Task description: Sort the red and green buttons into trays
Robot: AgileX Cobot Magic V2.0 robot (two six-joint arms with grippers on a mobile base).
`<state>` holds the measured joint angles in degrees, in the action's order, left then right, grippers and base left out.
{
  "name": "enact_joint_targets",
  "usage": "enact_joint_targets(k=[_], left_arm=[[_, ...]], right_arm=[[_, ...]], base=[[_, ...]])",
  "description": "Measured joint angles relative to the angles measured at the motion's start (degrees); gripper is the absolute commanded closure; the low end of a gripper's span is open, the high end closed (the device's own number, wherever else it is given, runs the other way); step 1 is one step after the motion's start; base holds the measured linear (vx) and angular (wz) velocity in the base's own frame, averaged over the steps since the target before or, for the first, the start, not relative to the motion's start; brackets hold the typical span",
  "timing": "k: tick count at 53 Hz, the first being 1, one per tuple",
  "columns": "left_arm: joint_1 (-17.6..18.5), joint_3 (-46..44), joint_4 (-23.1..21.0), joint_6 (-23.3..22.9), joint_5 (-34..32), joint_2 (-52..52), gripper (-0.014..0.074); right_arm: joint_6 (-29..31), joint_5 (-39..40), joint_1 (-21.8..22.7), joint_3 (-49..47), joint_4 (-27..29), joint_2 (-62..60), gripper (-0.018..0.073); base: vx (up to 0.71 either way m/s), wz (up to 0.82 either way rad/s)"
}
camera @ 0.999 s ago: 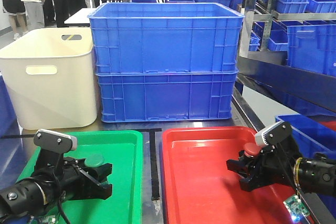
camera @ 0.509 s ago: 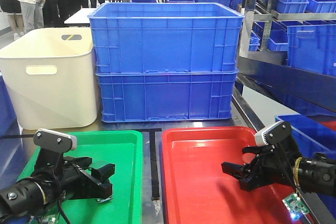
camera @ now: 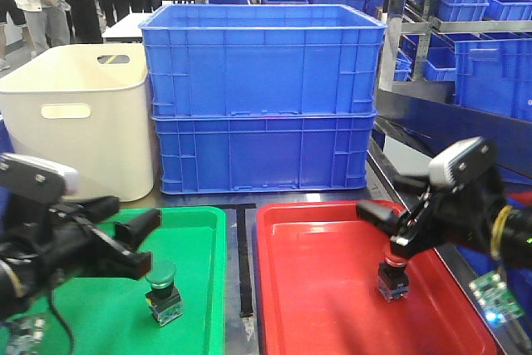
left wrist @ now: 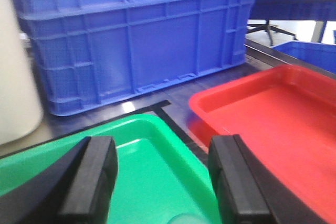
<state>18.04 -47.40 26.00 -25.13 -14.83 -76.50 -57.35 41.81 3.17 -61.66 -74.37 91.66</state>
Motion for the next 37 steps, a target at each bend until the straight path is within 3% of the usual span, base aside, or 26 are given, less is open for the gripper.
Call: enact_joint_targets(k=[5,14,19,24,31,37], left_arm=[[0.0,0.0,0.0,0.0,7.3,4.9,0.0239],[2.4,0.0,-0.6,0.0,27.4,13.9,0.0608],[4.9,0.0,-2.7,0.7,37.3,18.0,0.0605],[7.6,1.7,-9.5,5.4,42.8,21.8,0.0605],[10.9,7.8,-25.0,15.9,43.2,26.7,0.0603],[11.7,13.6,-35.0,24.3,40.3,30.2,0.0603]], right_arm=[[-6.3,0.3,0.0,0.0,-4.8,-5.4,0.0195],[-24.1,2.1,0.0,0.0,-22.8,-17.0,0.0575],[-32.2,3.1,0.0,1.3,-26.8,-23.3,0.0574],[-35.2,3.2,0.0,5.1,-27.3,-29.4,0.0571],[-36.2,1.0,0.0,13.2,-27.3,-38.1,0.0571],[-36.2,-3.8,0.0,19.5,-27.3,-44.5,0.0569]], base=[[0.00,0.00],[0.00,0.00],[0.00,0.00],[0.00,0.00],[0.00,0.00],[0.00,0.00]])
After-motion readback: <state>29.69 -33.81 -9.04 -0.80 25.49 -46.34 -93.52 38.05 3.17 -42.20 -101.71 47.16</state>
